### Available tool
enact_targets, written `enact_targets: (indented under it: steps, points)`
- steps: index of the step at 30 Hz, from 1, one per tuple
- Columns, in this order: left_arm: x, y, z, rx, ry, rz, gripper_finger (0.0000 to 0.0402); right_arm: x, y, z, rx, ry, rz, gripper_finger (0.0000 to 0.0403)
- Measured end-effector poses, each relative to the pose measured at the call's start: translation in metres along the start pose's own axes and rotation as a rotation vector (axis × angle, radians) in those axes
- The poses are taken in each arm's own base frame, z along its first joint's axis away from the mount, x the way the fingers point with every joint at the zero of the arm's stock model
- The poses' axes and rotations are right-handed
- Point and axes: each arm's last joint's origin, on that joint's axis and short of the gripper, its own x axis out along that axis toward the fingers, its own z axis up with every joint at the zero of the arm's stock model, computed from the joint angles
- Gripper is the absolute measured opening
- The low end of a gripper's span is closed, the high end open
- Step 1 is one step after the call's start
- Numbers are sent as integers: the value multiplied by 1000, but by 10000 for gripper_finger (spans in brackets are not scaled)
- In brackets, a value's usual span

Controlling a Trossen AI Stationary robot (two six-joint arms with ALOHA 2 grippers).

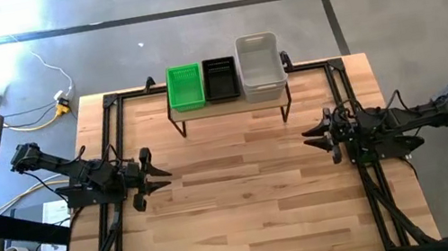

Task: Stack baskets on shelf by color
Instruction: Return to Home Position

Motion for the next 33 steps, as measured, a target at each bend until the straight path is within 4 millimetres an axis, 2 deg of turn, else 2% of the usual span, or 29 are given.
enact_targets:
  steps: [5,11,33]
  points:
    - [0,0,0,0,-1,0,106,0,-4,-4,-12,30,-91,118]
    - [0,0,0,0,-1,0,106,-2,-9,-7,86,19,-243,118]
    - [0,0,0,0,-1,0,106,-2,-9,-7,81,23,-238,118]
